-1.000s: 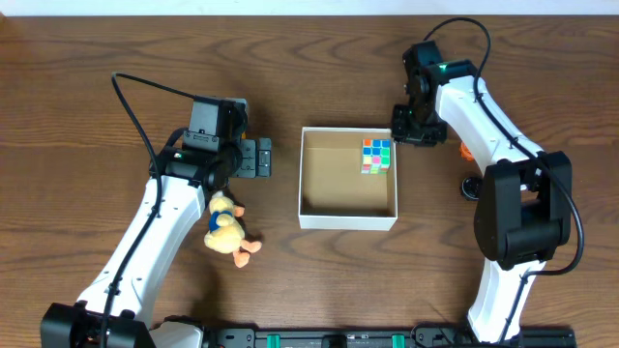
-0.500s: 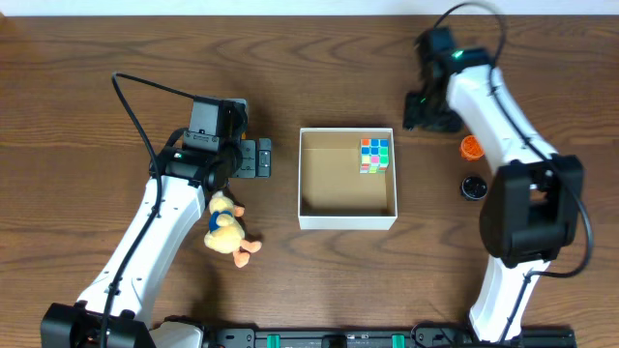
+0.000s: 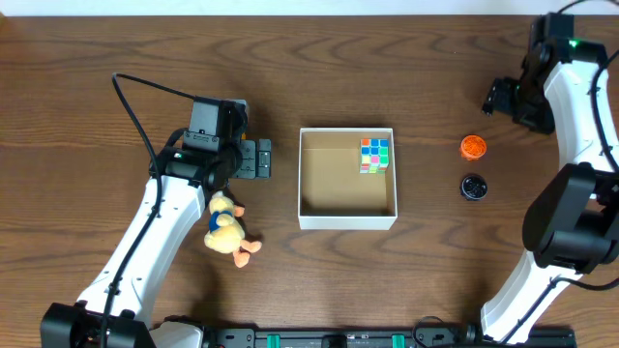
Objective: Pack container
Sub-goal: 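Grasp the orange fan-shaped part with the right gripper, then carry the orange part into the box and release it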
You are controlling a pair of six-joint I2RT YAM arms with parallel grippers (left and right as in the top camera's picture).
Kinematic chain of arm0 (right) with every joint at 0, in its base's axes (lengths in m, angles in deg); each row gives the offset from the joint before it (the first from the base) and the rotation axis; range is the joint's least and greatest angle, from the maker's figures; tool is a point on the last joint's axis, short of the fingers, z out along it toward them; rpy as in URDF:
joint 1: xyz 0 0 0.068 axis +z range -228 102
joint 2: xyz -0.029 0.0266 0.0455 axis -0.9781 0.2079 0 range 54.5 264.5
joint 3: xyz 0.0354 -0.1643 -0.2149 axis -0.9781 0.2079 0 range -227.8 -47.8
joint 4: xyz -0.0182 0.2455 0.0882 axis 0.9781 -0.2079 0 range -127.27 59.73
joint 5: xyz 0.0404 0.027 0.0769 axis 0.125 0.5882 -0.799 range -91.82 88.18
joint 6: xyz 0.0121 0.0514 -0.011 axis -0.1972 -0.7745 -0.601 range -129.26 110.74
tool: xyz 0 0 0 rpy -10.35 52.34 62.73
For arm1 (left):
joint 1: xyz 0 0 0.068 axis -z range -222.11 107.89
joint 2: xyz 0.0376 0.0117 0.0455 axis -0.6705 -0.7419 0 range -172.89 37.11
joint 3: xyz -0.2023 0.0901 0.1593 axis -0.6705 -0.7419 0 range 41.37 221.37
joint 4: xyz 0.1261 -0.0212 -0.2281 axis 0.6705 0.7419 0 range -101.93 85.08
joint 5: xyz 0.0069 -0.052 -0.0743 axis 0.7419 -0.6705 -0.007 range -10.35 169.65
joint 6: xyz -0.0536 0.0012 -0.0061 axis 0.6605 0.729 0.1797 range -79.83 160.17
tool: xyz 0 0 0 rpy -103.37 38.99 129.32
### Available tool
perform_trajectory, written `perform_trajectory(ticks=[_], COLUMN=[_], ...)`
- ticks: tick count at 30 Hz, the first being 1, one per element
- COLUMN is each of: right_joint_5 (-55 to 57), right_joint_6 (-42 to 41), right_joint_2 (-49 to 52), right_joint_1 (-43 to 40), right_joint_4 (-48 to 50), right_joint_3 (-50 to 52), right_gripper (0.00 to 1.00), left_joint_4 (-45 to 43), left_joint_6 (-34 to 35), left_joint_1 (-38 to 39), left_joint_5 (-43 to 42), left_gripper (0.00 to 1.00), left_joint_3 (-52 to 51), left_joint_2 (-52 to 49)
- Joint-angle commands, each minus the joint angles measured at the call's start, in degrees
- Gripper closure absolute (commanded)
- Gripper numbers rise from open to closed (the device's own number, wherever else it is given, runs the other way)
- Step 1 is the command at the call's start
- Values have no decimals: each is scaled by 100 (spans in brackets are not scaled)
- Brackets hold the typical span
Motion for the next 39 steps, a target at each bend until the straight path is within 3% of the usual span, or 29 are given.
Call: perform_trajectory(ticks=[1, 8, 30, 39], right_joint_5=[-111, -114, -289, -332], right_joint_6=[192, 326, 555, 553], right_joint_2=[83, 87, 907, 1091], right_joint_1=[44, 186, 402, 402], right_joint_4=[179, 544, 737, 752], right_joint_3=[387, 809, 841, 841], right_gripper=[14, 13, 12, 18], left_joint_4=[11, 13, 13, 13], left_joint_6=[-35, -33, -33, -33], left_joint_1=[-28, -28, -28, -28], left_joint_5=[85, 85, 81, 81], left_gripper=[2, 2, 2, 2], left_joint_3=[120, 120, 120, 120], left_joint_2=[39, 39, 39, 39])
